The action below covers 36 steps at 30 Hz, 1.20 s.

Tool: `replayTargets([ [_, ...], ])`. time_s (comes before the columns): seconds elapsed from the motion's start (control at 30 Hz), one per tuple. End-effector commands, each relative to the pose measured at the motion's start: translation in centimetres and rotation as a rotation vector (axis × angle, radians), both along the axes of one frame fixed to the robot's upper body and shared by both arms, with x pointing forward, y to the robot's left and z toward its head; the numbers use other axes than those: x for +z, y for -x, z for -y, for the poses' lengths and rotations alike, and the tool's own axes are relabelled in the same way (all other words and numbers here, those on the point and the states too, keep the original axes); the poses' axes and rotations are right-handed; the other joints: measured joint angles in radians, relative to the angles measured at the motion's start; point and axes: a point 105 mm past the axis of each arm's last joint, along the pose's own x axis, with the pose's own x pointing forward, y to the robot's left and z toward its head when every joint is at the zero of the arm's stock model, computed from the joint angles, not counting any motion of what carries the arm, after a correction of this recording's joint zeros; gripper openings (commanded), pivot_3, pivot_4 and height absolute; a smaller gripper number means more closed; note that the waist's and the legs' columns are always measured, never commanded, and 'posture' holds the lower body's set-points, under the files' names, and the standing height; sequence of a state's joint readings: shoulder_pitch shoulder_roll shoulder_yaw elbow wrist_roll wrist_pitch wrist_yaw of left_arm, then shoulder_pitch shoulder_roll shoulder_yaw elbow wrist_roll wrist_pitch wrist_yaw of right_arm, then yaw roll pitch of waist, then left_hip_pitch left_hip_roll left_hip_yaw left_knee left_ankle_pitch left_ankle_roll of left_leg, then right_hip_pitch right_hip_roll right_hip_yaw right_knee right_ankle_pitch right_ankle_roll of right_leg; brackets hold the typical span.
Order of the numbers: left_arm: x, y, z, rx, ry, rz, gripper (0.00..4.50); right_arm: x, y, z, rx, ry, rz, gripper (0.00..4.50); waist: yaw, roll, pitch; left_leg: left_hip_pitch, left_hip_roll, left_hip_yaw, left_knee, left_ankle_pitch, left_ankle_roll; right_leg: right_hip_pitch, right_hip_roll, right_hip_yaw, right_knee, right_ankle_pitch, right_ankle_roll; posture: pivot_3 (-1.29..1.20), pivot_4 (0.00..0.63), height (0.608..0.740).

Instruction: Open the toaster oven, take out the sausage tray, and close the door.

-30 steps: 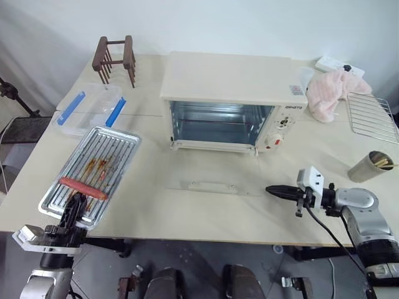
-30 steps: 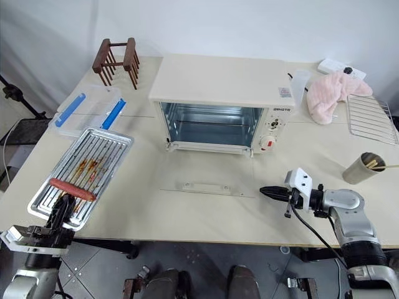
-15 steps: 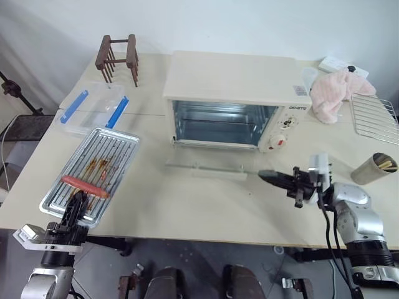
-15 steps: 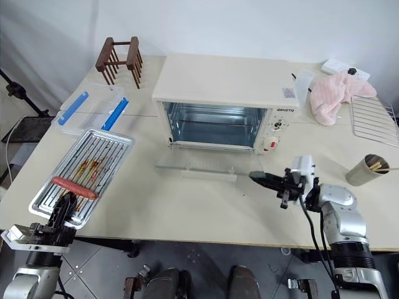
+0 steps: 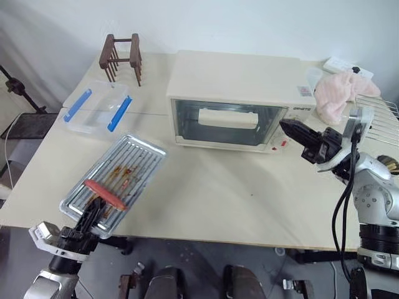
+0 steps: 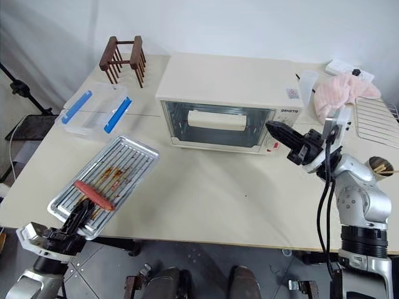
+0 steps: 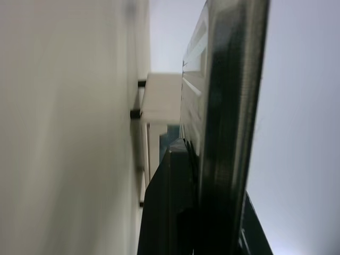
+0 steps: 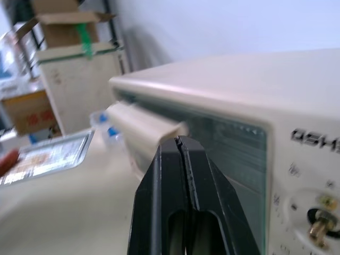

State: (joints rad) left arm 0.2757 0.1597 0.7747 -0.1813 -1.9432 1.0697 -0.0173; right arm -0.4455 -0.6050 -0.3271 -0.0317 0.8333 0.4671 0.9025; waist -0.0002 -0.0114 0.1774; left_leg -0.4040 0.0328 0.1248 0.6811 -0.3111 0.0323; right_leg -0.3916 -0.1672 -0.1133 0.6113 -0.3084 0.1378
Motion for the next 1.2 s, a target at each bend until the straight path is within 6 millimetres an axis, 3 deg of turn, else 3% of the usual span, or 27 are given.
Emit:
replayTargets([
  [0.03, 1.0, -0.2, 1.6, -0.123, 0.002, 0.054, 0.00, 0.0, 2.8, -0.6, 0.065, 0.112, 0.037, 0.56, 0.008, 0.000, 0.000, -0.001, 0.000, 0.000, 0.000, -0.001, 0.000, 0.000, 0.000, 0.000, 0.000, 0.000, 0.000, 0.00, 0.150, 0.740],
  [0.13, 0.8, -1.1, 3.1, -0.241, -0.016, 0.036, 0.00, -2.0, 5.4, -0.7, 0.091, 0.274, 0.094, 1.47, 0.020, 0.000, 0.000, -0.001, -0.002, -0.002, -0.001, -0.002, 0.000, 0.000, 0.001, 0.000, -0.001, 0.000, 0.000, 0.00, 0.150, 0.740],
  [0.3, 0.8, -2.1, 4.2, -0.367, -0.049, 0.018, 0.00, -4.3, 8.3, -0.3, 0.121, 0.387, 0.096, 3.15, 0.032, 0.003, -0.001, -0.001, -0.003, 0.001, -0.001, -0.001, 0.003, 0.001, 0.002, 0.001, -0.001, 0.000, 0.001, 0.00, 0.150, 0.740],
  [0.43, 1.2, -3.5, 6.4, -0.540, -0.069, 0.023, 0.00, -5.4, 9.7, 1.3, 0.044, 0.417, 0.049, 4.48, 0.048, 0.004, -0.002, 0.000, -0.004, -0.001, 0.000, 0.000, 0.003, 0.003, 0.001, 0.002, -0.003, 0.001, 0.001, 0.00, 0.150, 0.740],
  [0.77, 1.5, -6.9, 11.1, -0.882, -0.081, -0.040, 0.00, -7.1, 13.7, 3.5, -0.080, 0.466, -0.055, 4.48, 0.048, 0.006, -0.003, 0.000, -0.003, 0.001, -0.001, -0.001, 0.002, 0.002, 0.003, 0.004, 0.000, 0.001, 0.002, 0.00, 0.150, 0.740],
  [1.2, -0.5, -7.9, 16.0, -1.123, -0.187, -0.143, 0.00, -8.1, 17.1, 4.2, -0.165, 0.489, -0.137, 4.48, 0.069, 0.009, -0.005, 0.001, -0.005, -0.001, -0.001, -0.001, 0.002, 0.005, 0.002, 0.004, -0.006, 0.002, 0.003, 0.00, 0.150, 0.740],
])
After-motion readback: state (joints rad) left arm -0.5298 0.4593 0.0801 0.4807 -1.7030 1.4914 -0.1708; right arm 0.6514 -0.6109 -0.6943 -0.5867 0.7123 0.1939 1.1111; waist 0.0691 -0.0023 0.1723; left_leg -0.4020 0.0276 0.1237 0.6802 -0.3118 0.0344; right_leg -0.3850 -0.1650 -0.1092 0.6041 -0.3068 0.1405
